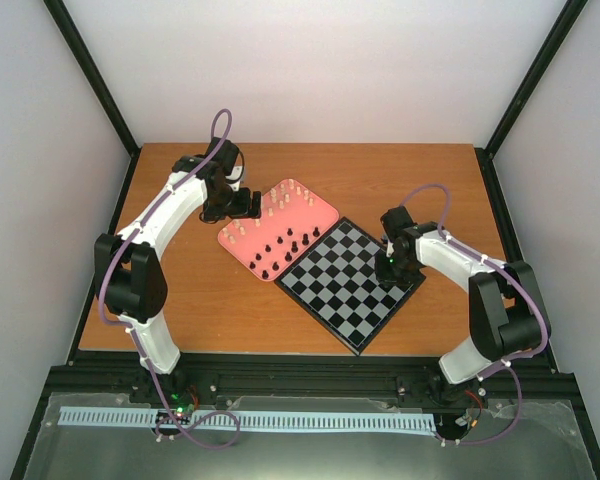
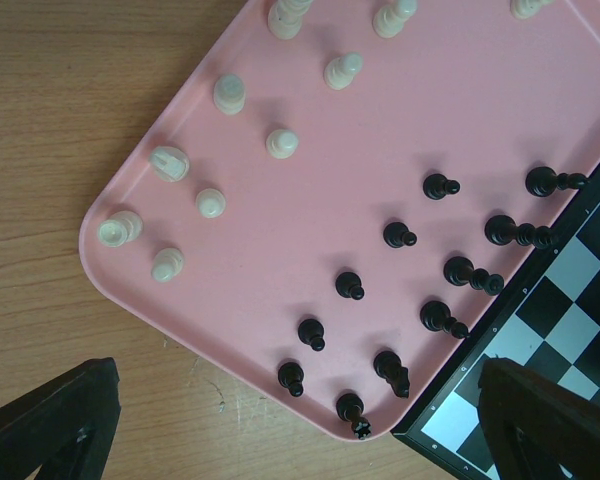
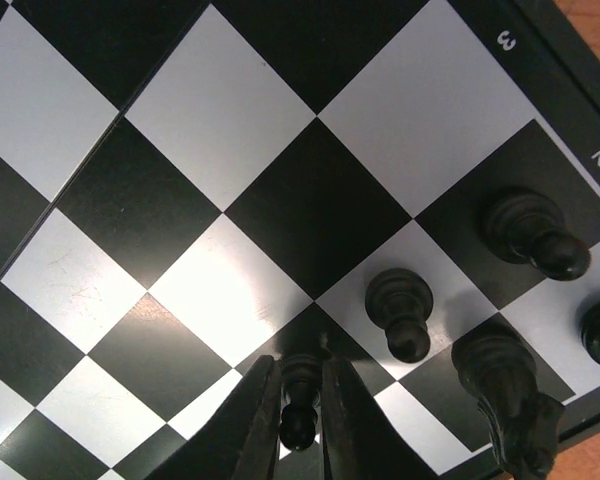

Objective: Set up the chess pieces on the board
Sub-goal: Place the chess piece on the chessboard.

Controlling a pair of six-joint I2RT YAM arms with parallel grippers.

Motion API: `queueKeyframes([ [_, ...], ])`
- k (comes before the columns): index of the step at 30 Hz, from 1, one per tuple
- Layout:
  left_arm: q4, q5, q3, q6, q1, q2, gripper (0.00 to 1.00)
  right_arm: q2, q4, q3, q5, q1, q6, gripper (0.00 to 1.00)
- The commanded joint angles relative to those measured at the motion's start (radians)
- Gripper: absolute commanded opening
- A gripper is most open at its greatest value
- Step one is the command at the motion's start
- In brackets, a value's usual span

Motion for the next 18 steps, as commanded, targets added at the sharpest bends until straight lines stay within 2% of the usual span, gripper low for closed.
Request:
queueKeyframes([
  [1,0.008,0.008,0.012,-0.012,0.005,0.008,1.0,0.007,0.01,-0.008,0.013,-0.008,-0.011,0.15],
  [10,0.009,0.008,0.007,-0.012,0.005,0.004,1.0,-0.027,-0.02,0.001,-0.015,-0.008,-0.021,0.21],
  [14,0.012,0.01,0.006,-0.014,0.005,0.002,1.0,-0.076,-0.062,0.024,-0.04,-0.007,-0.03,0.31],
  [16,0.013,0.01,0.007,-0.014,0.005,0.002,1.0,-0.106,-0.085,0.046,-0.073,-0.006,-0.042,0.41],
  [18,0.013,0.009,0.006,-0.014,0.005,0.0,1.0,-0.126,-0.117,0.079,-0.093,0.002,-0.05,0.43],
])
